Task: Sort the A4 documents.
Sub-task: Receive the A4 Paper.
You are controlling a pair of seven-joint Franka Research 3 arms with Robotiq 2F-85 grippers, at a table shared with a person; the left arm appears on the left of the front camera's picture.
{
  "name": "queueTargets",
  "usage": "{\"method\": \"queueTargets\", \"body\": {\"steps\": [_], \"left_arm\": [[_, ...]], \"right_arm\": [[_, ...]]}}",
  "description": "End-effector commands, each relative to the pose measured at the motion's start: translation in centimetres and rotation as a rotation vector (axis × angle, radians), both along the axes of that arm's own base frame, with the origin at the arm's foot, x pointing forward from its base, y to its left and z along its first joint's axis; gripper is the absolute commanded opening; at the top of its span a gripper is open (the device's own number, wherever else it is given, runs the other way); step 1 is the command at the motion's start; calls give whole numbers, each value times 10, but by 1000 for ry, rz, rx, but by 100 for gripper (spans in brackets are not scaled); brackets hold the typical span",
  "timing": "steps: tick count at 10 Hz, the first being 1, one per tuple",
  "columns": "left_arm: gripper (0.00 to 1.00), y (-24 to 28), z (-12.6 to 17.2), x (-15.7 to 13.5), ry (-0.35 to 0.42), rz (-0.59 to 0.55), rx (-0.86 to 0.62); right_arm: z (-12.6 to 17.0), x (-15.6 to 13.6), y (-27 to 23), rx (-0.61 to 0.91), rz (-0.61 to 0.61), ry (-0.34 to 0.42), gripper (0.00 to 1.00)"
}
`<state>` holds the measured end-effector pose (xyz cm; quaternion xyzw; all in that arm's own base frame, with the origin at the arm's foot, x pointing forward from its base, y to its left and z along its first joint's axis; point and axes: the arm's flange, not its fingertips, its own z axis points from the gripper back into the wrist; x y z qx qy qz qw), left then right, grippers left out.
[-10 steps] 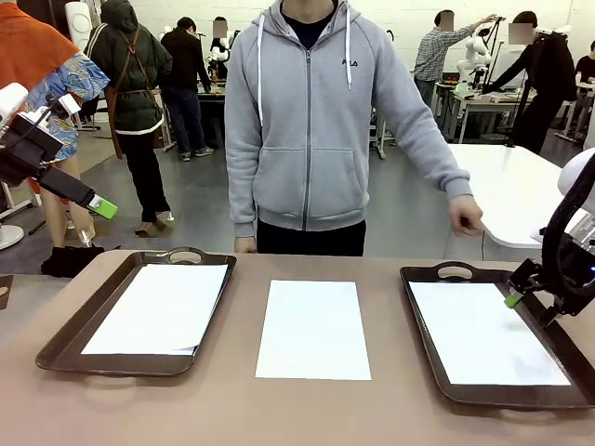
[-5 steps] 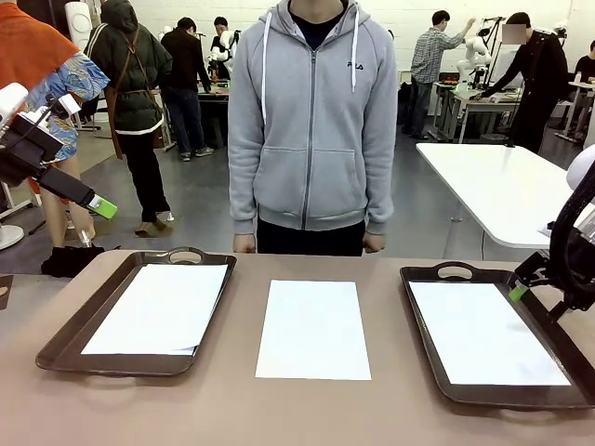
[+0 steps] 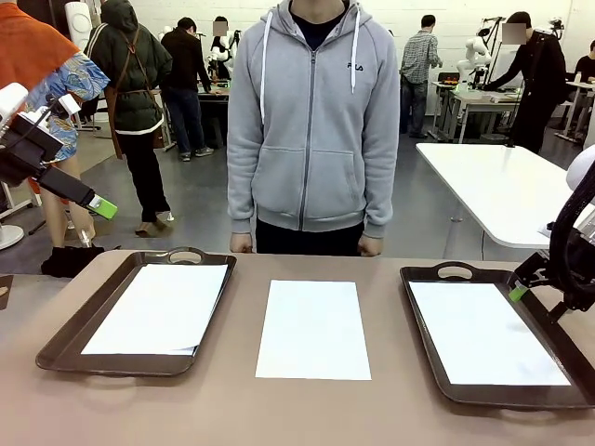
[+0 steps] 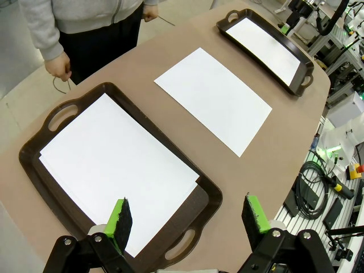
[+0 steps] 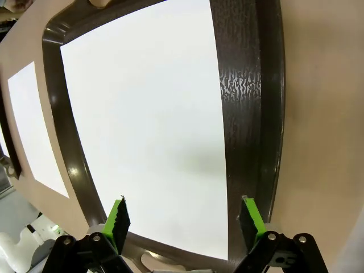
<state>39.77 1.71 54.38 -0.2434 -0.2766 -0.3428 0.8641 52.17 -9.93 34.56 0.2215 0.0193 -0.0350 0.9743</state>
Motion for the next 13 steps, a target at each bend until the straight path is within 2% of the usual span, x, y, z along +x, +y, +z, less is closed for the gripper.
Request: {"method": "queueTargets", "body": {"steps": [1, 7, 8, 9, 11, 13], "left_arm": [[100, 1, 0, 0, -7, -12, -16], [100, 1, 0, 0, -7, -12, -16], [100, 1, 0, 0, -7, -12, -16], [100, 1, 0, 0, -7, -12, -16], [100, 1, 0, 0, -7, -12, -16], [100, 1, 0, 0, -7, -12, -16]], "right_arm": [[0, 0, 0, 5, -3, -1, 100], [0, 0, 0, 0, 0, 0, 100], [25, -43, 16, -123, 126, -202, 100], [54, -74, 30, -108, 238, -330, 100], [104, -114, 40, -9, 364, -514, 100], [147, -138, 39, 97, 475, -676, 100]]}}
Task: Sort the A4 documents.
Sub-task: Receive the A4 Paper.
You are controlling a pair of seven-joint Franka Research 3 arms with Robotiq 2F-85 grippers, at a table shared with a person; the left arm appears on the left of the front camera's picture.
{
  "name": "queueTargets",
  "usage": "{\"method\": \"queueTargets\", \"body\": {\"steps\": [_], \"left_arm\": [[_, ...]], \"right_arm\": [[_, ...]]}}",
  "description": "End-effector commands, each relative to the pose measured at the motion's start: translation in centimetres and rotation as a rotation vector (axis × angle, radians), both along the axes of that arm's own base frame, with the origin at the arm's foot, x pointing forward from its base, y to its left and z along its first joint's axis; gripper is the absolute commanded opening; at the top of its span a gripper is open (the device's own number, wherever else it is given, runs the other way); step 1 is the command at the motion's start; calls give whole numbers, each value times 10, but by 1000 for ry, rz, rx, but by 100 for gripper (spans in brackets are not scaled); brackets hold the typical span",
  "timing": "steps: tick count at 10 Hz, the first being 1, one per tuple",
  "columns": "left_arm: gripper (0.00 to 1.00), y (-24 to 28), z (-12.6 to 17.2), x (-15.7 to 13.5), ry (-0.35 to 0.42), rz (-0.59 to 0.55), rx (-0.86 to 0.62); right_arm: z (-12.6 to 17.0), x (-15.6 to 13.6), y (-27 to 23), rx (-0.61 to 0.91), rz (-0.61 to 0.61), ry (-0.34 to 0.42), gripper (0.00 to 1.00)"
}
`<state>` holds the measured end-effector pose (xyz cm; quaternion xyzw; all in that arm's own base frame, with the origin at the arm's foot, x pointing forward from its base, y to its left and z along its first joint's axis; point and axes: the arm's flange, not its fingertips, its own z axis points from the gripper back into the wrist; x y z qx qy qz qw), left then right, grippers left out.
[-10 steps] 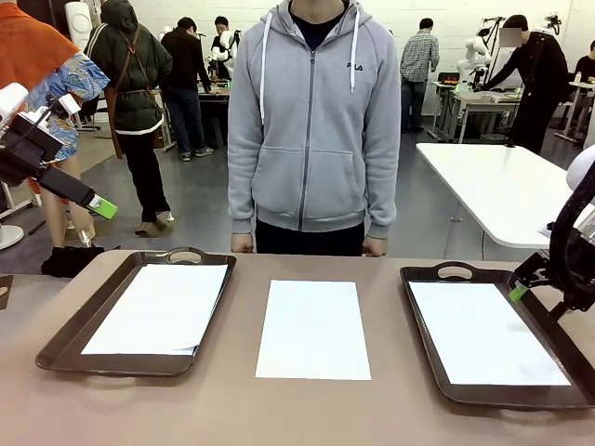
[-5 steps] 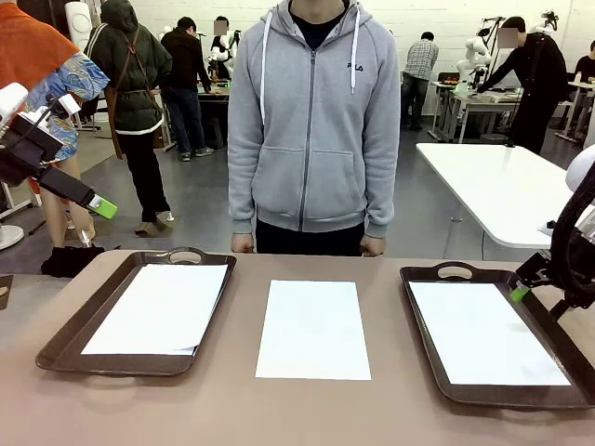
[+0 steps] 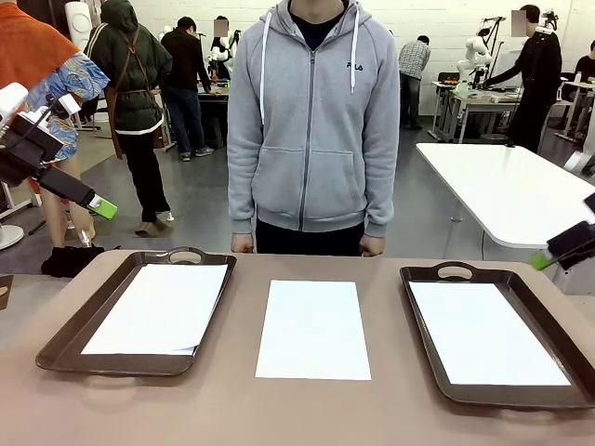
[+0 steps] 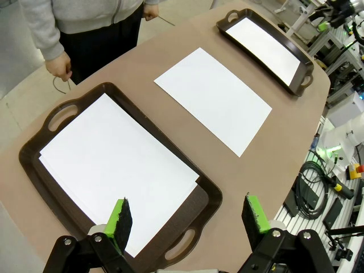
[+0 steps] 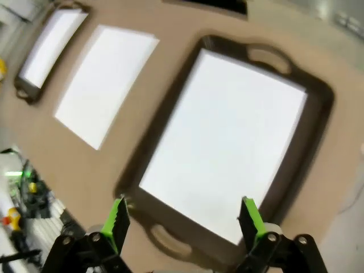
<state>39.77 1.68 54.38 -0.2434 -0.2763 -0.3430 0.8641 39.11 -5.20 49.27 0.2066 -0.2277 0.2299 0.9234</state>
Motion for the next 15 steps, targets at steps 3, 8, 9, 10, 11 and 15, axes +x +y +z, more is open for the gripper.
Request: {"method": "queueTargets", "body": {"steps": [3, 8, 9, 10, 11, 15], "left_arm": [[100, 2, 0, 0, -8, -11, -17], [100, 2, 0, 0, -8, -11, -17], [100, 2, 0, 0, -8, -11, -17], [100, 2, 0, 0, -8, -11, -17], [100, 2, 0, 0, -8, -11, -17], [100, 2, 0, 0, -8, -11, -17]], "right_arm": [[56, -4, -17, 205, 335, -158, 100], [111, 2, 3, 279, 561, -171, 100], [114, 1, 4, 268, 551, -184, 100], [114, 1, 3, 261, 535, -203, 100], [113, 4, 2, 256, 503, -212, 100], [110, 13, -4, 275, 442, -207, 100]]}}
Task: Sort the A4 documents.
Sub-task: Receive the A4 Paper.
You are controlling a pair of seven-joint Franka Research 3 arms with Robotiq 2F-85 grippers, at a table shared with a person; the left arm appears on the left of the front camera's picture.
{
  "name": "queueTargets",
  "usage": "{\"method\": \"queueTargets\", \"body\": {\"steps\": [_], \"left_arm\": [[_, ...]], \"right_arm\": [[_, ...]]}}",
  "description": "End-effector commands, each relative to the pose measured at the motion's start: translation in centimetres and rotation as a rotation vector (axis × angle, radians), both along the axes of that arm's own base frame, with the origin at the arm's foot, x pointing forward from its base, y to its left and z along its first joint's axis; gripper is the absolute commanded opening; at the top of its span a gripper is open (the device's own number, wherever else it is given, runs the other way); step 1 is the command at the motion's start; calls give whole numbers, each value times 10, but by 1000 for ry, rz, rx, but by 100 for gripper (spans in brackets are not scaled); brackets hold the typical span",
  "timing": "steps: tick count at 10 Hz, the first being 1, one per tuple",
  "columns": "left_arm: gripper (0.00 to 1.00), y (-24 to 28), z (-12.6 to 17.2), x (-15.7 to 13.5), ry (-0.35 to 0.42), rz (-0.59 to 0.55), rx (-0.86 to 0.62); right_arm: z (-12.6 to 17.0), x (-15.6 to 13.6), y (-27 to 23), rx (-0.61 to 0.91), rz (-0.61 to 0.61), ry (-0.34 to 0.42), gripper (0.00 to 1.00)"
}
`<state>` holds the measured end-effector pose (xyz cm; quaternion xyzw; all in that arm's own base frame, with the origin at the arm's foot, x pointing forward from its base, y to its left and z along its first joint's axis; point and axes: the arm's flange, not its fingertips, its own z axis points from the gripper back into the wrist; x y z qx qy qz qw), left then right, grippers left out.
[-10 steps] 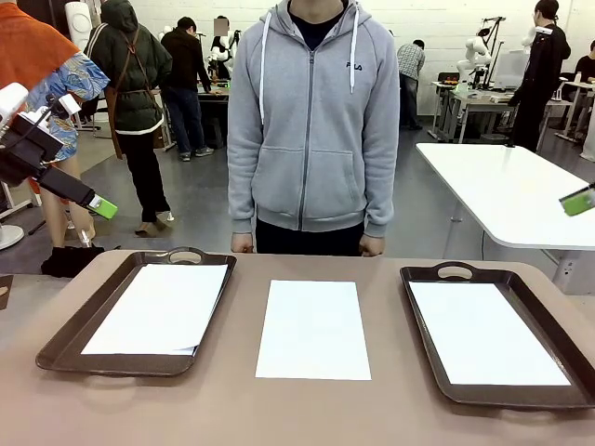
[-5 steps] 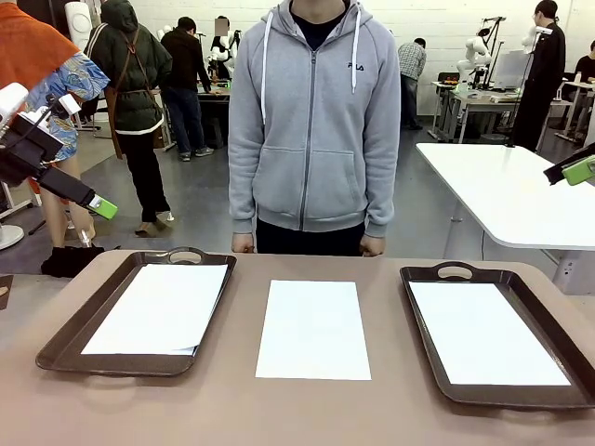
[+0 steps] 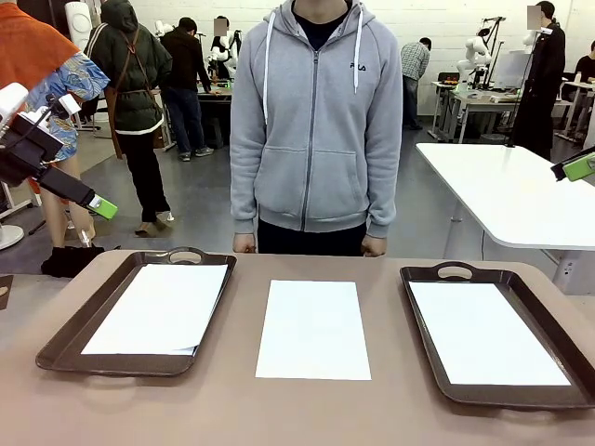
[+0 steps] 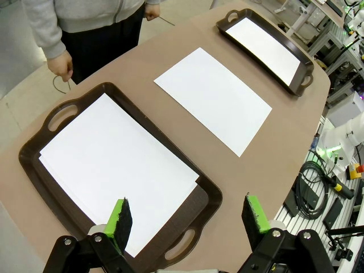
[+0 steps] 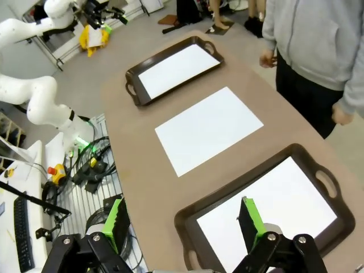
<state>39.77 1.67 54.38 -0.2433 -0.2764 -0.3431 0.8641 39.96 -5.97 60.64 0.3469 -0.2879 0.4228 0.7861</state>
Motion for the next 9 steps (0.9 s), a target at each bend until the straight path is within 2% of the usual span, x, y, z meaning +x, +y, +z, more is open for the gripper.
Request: {"method": "queueTargets", "body": {"steps": [1, 4, 5, 9], "left_arm": [[100, 2, 0, 0, -8, -11, -17], [100, 2, 0, 0, -8, -11, -17], [100, 2, 0, 0, -8, -11, -17], [100, 2, 0, 0, -8, -11, -17]], "right_arm": [[-5, 7, 3, 18, -30, -4, 100], [-9, 13, 1, -5, -88, -6, 100], [-6, 7, -2, -5, -24, 8, 100], [-6, 7, -2, -5, -24, 8, 100]]}}
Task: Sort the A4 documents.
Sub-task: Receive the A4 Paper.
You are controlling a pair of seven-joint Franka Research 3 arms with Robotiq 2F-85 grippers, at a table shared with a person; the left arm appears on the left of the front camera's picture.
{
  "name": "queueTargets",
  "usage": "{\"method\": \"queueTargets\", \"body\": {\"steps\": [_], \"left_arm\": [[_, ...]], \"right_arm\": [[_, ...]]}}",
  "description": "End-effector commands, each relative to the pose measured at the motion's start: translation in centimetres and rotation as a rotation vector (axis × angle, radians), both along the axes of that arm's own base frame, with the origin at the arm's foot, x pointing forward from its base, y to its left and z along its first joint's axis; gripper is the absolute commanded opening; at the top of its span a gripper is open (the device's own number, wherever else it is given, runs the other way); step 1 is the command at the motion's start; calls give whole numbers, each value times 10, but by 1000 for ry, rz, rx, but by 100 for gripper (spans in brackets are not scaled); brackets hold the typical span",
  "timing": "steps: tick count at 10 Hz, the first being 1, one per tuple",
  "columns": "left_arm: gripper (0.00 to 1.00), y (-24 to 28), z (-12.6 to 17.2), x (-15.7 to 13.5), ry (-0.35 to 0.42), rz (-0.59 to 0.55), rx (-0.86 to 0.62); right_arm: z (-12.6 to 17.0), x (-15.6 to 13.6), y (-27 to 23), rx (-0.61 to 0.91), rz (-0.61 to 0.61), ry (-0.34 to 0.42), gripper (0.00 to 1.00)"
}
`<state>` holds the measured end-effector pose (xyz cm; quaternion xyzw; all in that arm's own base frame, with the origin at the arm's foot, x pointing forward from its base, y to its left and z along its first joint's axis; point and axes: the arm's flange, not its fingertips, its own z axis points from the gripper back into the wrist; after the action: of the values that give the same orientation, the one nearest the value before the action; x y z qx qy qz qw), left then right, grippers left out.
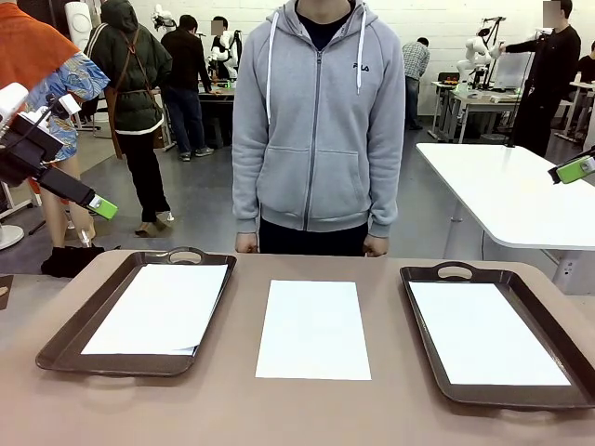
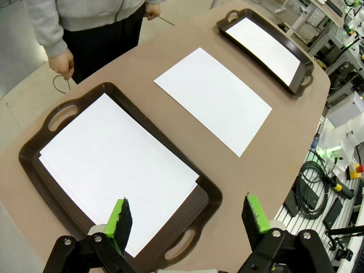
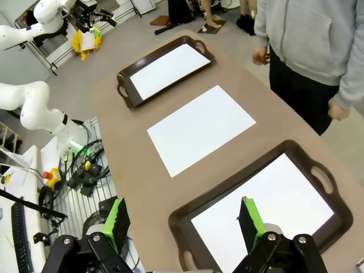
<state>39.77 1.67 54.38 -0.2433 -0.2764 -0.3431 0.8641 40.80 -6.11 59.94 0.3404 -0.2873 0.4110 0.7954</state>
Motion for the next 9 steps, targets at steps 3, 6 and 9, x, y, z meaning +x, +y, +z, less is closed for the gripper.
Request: {"method": "queueTargets", "body": {"steps": [3, 6, 9], "left_arm": [[100, 2, 0, 0, -8, -11, -17], [100, 2, 0, 0, -8, -11, -17], [100, 2, 0, 0, -8, -11, -17]], "right_arm": [[1, -2, 0, 6, 6, -1, 100], [1, -2, 0, 6, 6, -1, 100], [1, -2, 0, 6, 6, -1, 100]]}}
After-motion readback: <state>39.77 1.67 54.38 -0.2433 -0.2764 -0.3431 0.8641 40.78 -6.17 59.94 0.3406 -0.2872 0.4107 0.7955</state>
